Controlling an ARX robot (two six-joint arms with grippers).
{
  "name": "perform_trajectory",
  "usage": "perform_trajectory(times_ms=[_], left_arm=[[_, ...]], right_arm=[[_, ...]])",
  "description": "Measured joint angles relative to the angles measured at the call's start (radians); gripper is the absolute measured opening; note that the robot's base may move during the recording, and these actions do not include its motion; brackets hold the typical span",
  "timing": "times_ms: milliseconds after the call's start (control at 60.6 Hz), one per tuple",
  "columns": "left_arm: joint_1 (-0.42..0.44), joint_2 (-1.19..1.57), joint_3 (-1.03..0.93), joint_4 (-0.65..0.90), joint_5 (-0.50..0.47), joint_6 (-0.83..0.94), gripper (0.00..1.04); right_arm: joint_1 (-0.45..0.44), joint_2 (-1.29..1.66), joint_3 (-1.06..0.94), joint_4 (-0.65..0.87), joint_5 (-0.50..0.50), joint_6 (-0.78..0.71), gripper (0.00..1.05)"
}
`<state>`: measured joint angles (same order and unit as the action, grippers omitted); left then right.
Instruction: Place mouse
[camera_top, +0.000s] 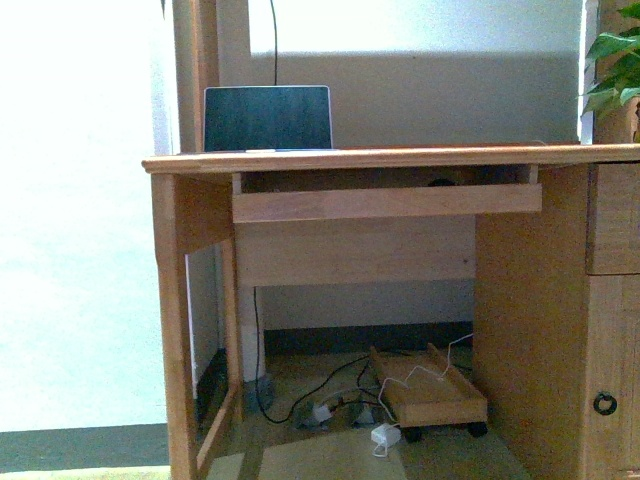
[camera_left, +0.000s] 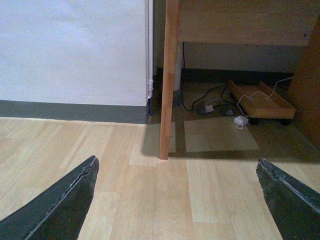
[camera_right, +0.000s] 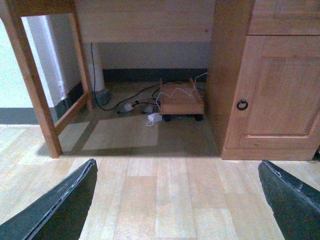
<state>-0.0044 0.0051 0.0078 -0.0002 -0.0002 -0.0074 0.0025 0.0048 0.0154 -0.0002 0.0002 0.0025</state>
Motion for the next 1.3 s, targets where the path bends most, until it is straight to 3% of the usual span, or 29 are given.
perform_trajectory(times_ms=[1304], left_arm=[[0.000, 0.000, 0.000, 0.000, 0.000, 0.000, 0.97]], right_arm=[[0.000, 0.000, 0.000, 0.000, 0.000, 0.000, 0.97]])
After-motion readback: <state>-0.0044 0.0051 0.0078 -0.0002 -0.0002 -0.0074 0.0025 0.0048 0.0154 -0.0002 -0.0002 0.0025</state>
